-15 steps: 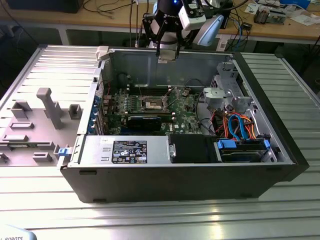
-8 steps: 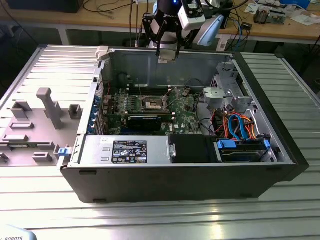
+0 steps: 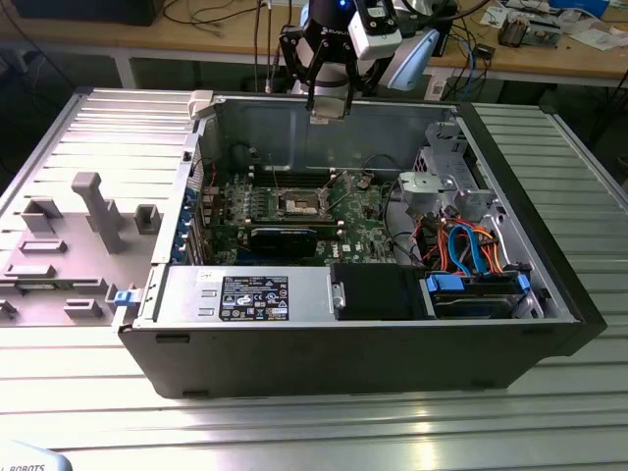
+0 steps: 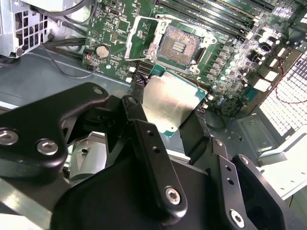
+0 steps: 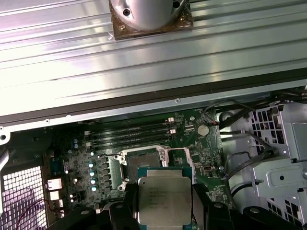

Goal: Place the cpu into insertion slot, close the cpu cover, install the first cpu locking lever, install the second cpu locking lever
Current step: 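Place the cpu into insertion slot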

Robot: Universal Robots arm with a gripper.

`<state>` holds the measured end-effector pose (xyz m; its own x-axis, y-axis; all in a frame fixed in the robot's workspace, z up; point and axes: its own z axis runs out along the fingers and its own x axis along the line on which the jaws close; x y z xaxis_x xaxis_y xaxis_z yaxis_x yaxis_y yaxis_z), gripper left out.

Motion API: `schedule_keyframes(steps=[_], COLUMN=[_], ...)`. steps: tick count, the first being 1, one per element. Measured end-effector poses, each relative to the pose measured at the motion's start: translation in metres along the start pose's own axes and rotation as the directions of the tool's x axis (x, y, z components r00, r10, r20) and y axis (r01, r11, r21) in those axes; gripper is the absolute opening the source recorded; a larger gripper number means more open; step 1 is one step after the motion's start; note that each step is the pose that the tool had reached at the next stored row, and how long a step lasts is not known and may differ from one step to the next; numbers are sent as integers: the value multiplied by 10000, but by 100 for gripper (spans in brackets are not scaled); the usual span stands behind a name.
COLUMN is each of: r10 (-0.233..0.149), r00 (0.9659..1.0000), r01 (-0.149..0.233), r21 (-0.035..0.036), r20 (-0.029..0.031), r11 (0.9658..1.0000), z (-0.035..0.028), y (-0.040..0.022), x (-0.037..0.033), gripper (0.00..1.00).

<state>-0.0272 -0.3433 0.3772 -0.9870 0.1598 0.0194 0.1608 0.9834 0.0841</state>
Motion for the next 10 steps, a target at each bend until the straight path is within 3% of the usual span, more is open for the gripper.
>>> schedule_keyframes(steps=[10], r10=[29], r00=[10000], r01=[-29], r21=[-1], r20=[3], r11=[10000], z=[0], y=[0], x=[0], gripper=[54])
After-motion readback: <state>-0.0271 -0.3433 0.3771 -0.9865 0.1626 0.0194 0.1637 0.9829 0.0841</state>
